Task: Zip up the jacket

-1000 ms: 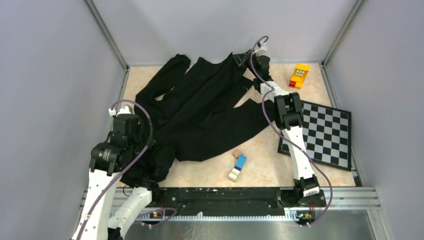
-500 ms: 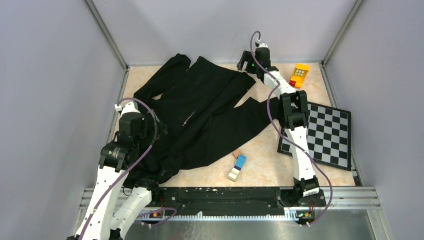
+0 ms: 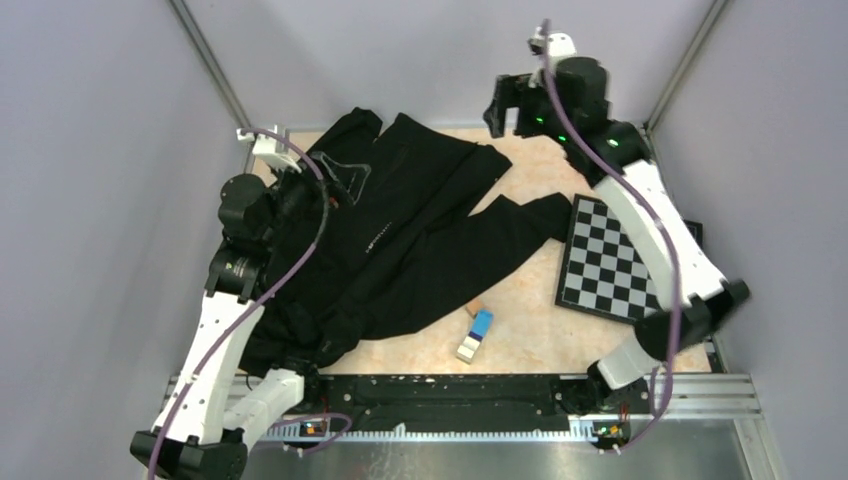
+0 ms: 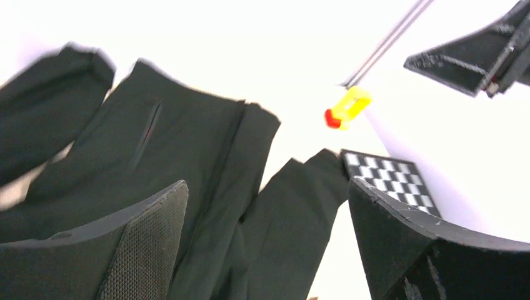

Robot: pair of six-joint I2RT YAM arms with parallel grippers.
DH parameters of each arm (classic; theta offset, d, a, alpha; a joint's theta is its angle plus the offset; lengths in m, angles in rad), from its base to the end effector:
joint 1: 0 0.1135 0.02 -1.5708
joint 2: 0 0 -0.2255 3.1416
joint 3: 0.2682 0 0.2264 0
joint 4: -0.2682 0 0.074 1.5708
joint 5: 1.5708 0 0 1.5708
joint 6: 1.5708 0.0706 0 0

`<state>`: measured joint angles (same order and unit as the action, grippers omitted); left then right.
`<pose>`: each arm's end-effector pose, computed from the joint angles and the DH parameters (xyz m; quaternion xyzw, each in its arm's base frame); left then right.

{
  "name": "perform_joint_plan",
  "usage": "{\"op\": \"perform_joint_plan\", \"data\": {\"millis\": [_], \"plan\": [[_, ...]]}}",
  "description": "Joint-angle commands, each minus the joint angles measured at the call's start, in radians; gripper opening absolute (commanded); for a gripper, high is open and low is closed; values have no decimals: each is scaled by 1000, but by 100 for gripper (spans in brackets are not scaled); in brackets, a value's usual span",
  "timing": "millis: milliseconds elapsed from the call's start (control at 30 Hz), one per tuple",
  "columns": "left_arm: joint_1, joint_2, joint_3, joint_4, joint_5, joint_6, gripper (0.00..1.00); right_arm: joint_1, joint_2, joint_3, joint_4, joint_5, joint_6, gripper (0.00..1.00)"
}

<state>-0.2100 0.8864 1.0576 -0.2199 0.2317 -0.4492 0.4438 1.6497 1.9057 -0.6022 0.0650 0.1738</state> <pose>0.2166 -0.0627 0.3776 -0.0067 0.7236 -0.3009 0.6211 0.3358 0.1546 0.4026 -0.0916 0.8130 0.1492 0.5554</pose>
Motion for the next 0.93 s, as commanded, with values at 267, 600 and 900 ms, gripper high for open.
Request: {"op": "perform_joint_plan", "data": {"millis": [267,600,900], "plan": [[3,-124,197,402,88,168,99,-13,-778,-285,209,43,-107,90],[3,-272,83,568,-66,175,99,-13,-1100,-541,424,301,-168,91],[2,-280,85,536,-86,191,99,-14,-1115,-560,411,323,-146,91]]}}
